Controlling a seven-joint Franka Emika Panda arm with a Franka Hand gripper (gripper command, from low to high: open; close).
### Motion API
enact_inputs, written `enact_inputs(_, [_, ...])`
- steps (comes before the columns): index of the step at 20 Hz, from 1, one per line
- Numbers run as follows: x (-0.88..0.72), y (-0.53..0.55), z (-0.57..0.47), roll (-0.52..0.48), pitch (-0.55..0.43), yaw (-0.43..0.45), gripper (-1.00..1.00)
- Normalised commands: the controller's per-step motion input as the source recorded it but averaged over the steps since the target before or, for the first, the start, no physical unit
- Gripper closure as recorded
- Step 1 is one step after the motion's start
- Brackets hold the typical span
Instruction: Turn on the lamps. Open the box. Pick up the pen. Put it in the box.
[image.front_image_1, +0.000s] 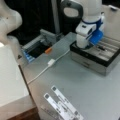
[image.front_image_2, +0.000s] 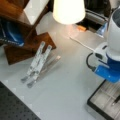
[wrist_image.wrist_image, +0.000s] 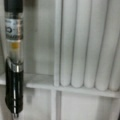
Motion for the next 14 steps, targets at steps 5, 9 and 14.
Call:
enact_inputs(5, [0.16, -0.42, 0.22, -0.158, 0.164, 0.242, -1.00])
enact_inputs(9, [0.05, -0.42, 0.19, -0.145, 0.130, 0.214, -1.00])
enact_inputs(14, [-0.07, -0.49, 0.16, -0.136, 0.087, 0.194, -1.00])
